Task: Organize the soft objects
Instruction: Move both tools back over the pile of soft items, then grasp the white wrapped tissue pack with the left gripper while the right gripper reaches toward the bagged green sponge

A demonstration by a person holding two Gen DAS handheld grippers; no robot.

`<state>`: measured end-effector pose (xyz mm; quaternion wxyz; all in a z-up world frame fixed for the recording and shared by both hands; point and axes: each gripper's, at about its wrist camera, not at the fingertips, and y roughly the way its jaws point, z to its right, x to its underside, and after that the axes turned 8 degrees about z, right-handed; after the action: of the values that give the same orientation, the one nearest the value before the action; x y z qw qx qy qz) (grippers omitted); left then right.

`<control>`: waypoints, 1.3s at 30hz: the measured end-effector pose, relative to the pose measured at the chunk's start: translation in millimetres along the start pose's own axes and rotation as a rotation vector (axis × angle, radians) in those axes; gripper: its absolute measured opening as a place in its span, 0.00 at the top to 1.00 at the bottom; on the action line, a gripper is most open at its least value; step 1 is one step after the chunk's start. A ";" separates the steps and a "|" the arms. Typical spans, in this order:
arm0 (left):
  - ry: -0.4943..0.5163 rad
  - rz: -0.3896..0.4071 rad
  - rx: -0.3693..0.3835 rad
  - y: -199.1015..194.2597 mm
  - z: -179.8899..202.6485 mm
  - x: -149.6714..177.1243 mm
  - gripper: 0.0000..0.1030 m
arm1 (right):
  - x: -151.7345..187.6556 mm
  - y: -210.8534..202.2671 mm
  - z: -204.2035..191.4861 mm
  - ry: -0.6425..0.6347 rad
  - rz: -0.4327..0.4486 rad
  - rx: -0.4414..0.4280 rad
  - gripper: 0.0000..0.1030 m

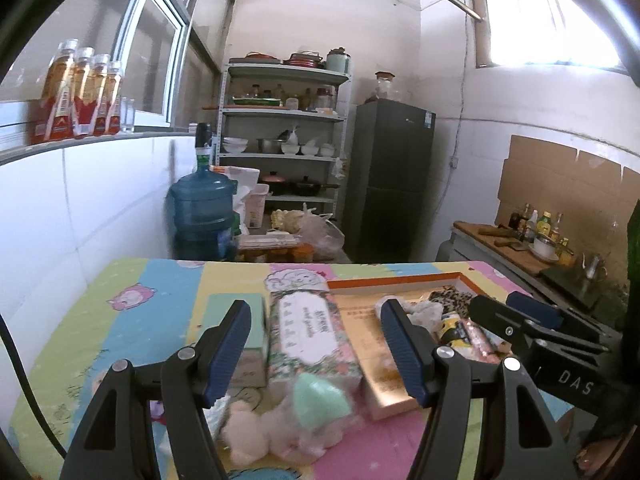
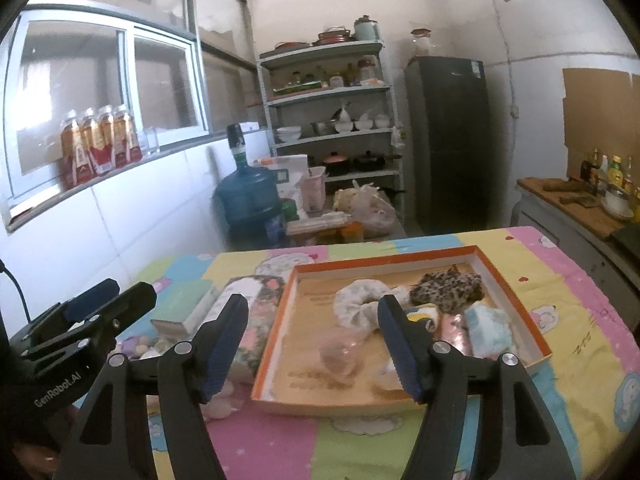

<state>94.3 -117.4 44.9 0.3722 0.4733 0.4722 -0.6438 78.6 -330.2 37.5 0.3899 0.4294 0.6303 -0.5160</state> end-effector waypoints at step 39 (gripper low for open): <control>-0.063 -0.015 -0.173 -75.3 -129.6 58.3 0.35 | 56.4 1.2 -101.0 -0.092 -0.107 -0.081 0.33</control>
<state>41.9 26.0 -5.6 0.4215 0.4156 0.5175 -0.6179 56.4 -222.8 0.9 0.4075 0.3549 0.6541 -0.5293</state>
